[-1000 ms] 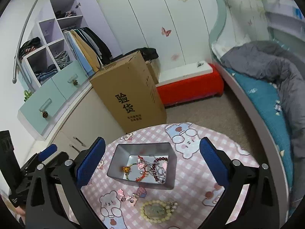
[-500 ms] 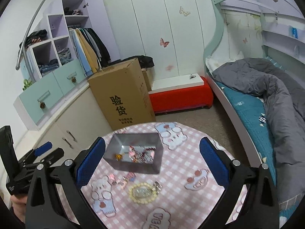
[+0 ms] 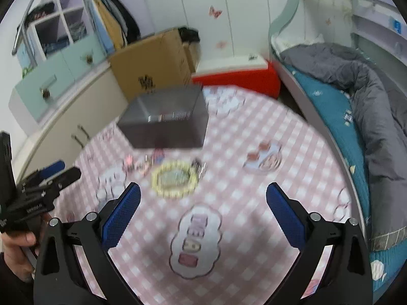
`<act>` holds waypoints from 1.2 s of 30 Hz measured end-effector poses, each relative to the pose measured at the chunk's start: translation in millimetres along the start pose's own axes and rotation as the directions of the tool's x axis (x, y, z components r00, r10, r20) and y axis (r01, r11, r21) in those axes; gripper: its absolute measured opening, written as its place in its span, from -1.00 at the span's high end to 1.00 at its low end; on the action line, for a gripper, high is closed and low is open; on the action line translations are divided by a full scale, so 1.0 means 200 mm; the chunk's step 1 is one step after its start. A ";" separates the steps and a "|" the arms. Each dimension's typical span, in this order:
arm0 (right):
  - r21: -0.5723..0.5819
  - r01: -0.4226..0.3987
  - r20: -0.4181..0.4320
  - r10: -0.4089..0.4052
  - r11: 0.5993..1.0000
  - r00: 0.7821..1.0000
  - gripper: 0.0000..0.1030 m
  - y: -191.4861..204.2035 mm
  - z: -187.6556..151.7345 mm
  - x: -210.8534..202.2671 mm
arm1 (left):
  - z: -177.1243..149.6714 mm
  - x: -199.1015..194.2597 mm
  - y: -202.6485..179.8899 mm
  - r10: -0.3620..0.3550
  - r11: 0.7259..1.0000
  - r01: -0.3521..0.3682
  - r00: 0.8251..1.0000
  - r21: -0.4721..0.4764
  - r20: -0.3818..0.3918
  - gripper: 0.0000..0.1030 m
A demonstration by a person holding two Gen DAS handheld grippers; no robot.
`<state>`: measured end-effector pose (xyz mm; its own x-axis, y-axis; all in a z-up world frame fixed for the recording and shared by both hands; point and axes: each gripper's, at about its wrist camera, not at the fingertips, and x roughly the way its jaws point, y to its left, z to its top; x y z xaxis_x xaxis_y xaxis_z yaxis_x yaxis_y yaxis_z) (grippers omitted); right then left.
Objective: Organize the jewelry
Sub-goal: 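Move both tools back to the remaining jewelry, then grasp a small silver charm with the left tool while the right tool grasps the jade bead bracelet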
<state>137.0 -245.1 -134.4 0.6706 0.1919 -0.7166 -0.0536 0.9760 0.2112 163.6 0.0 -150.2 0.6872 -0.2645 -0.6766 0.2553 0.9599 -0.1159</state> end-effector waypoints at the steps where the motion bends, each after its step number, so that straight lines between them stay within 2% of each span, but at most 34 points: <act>1: 0.002 -0.010 -0.018 0.010 1.000 1.000 -0.85 0.01 -0.03 0.03 | -0.02 0.01 0.00 0.001 1.000 -0.001 1.000 0.003 -0.009 -0.83; 11: -0.034 -0.069 -0.068 0.066 0.997 0.995 -0.83 0.12 -0.09 0.13 | 0.01 0.22 -0.05 0.025 0.998 -0.022 0.998 0.059 -0.049 -0.83; 12: -0.048 -0.086 -0.072 0.082 0.995 0.994 -0.73 0.13 -0.09 0.14 | 0.02 0.25 -0.06 0.029 0.998 -0.025 0.998 0.065 -0.057 -0.83; 14: -0.088 -0.123 -0.095 0.114 0.989 0.989 -0.39 0.17 -0.08 0.19 | 0.03 0.30 -0.06 0.042 0.997 -0.038 0.996 0.067 -0.073 -0.83; 16: -0.134 -0.149 -0.108 0.135 0.980 0.985 0.06 0.21 -0.07 0.24 | 0.03 0.34 -0.05 0.045 0.998 -0.041 0.995 0.050 -0.084 -0.83; 20: -0.215 -0.209 -0.121 0.186 0.954 0.975 0.23 0.30 -0.03 0.32 | 0.01 0.35 -0.02 0.047 0.999 -0.045 0.995 0.026 -0.092 -0.83; 22: -0.263 -0.191 -0.139 0.158 0.946 0.978 0.35 0.35 -0.03 0.37 | 0.01 0.35 -0.01 0.041 0.999 -0.040 0.995 0.017 -0.089 -0.83; 23: -0.290 -0.170 -0.140 0.134 0.942 0.981 0.36 0.37 -0.03 0.39 | 0.02 0.35 -0.01 0.039 0.999 -0.037 0.996 0.021 -0.084 -0.83; 27: -0.318 -0.163 -0.150 0.120 0.934 0.981 0.40 0.39 -0.05 0.46 | 0.04 0.39 -0.02 0.044 0.998 -0.040 0.995 0.043 -0.089 -0.83; 29: -0.332 -0.156 -0.139 0.115 0.930 0.984 0.41 0.39 -0.05 0.46 | 0.05 0.43 -0.04 0.050 0.998 -0.043 0.992 0.055 -0.117 -0.83; 33: -0.345 -0.124 -0.129 0.083 0.930 0.988 0.67 0.40 -0.07 0.46 | 0.06 0.51 -0.08 0.066 0.994 -0.048 0.983 0.103 -0.174 -0.82; 34: -0.333 -0.126 -0.128 0.088 0.934 0.988 0.75 0.39 -0.07 0.45 | 0.06 0.52 -0.10 0.073 0.992 -0.052 0.981 0.115 -0.182 -0.79; 36: -0.316 -0.128 -0.123 0.093 0.940 0.988 0.79 0.36 -0.08 0.44 | 0.07 0.52 -0.11 0.061 0.992 -0.039 0.983 0.123 -0.174 -0.57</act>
<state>179.8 -155.3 -192.9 0.5669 0.2932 -0.7698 -0.3696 0.9257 0.0804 238.7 -50.7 -208.6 0.5729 -0.1857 -0.7983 0.3096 0.9509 0.0010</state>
